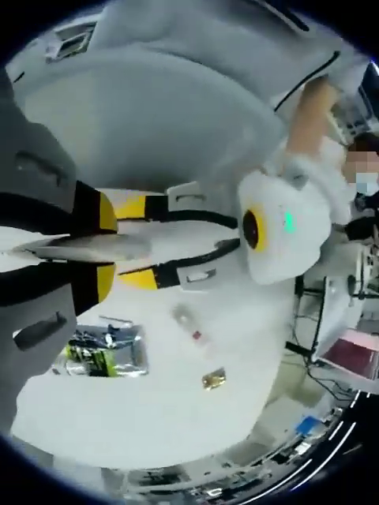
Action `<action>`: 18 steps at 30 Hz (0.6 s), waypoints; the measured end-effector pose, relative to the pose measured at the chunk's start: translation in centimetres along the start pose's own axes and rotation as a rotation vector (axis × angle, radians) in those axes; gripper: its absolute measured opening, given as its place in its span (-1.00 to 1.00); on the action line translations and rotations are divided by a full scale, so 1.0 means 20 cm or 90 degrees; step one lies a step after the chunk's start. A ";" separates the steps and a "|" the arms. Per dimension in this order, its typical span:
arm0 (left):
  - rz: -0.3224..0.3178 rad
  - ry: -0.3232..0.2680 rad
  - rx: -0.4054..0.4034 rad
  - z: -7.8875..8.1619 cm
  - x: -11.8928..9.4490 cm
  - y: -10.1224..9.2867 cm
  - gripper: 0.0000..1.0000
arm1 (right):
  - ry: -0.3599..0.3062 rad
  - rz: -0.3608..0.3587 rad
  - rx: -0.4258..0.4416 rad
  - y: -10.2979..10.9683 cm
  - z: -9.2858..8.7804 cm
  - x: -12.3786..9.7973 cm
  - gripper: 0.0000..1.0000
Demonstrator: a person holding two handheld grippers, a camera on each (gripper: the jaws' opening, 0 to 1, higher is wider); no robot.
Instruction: Arrange the skincare products in the storage area until every visible bottle or jar stands upright without overlapping.
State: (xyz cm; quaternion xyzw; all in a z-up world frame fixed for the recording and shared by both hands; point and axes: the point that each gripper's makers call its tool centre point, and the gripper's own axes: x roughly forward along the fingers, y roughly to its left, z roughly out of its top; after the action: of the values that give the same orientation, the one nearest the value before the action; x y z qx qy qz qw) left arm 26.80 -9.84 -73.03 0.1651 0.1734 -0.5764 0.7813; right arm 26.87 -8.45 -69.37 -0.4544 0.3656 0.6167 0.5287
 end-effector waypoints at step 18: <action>0.058 0.055 -0.041 -0.10 0.16 0.24 -0.68 | 0.167 0.010 -0.055 -0.24 -0.13 0.10 -0.76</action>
State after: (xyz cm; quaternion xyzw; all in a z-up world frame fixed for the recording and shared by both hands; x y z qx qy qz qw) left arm 32.17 -10.26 -75.97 0.1722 0.2174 -0.5268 0.8035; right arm 32.00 -9.43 -71.87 -0.5504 0.4085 0.5713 0.4514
